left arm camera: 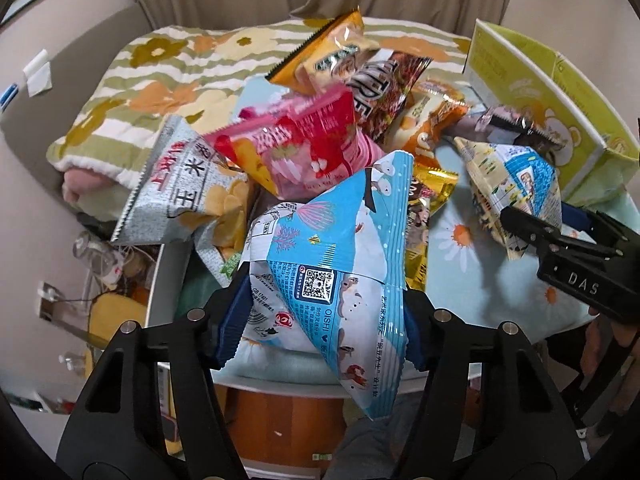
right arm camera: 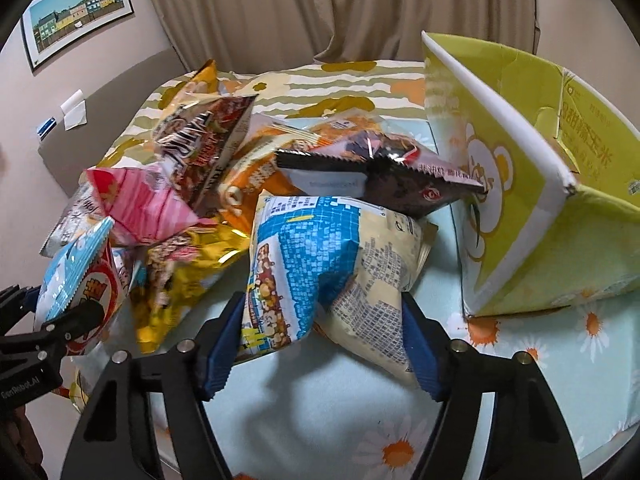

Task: Organize snacks
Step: 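Close the left tool on the blue-white bag while the right tool grasps the blue-yellow bag, then carry both bags over the cardboard box and open both tools to drop them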

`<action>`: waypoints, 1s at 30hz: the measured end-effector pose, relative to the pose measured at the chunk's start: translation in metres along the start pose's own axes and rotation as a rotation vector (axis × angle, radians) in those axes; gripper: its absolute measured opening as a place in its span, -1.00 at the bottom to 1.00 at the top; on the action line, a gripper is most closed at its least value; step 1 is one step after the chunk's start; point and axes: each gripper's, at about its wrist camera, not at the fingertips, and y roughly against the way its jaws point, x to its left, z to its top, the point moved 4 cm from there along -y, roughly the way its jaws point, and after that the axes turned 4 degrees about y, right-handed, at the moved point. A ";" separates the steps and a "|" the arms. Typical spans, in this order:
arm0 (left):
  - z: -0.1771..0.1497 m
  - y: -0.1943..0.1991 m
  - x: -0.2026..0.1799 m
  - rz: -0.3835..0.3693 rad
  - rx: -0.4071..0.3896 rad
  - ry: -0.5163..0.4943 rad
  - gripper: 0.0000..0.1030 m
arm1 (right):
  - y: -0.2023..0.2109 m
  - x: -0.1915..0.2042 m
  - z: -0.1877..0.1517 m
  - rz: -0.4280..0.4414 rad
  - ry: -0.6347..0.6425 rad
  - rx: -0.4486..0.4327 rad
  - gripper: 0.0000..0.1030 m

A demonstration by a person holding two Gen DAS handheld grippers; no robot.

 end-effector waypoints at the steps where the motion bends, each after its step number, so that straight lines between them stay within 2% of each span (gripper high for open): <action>1: 0.000 0.004 0.000 -0.003 -0.005 0.001 0.16 | 0.004 0.001 0.000 0.002 0.001 -0.004 0.34; 10: 0.011 0.060 -0.001 -0.052 -0.091 0.007 0.16 | 0.067 0.010 0.015 0.013 -0.009 -0.086 0.33; 16: 0.044 0.097 -0.024 -0.103 -0.186 -0.026 0.16 | 0.118 -0.008 0.037 0.004 -0.037 -0.160 0.33; 22: 0.092 0.116 -0.076 -0.156 -0.262 -0.067 0.16 | 0.148 -0.058 0.062 -0.039 -0.067 -0.206 0.33; 27: 0.133 0.122 -0.144 -0.213 -0.310 -0.101 0.16 | 0.163 -0.114 0.076 -0.087 -0.078 -0.218 0.33; 30: 0.152 0.117 -0.188 -0.262 -0.312 -0.118 0.16 | 0.166 -0.148 0.081 -0.105 -0.092 -0.211 0.33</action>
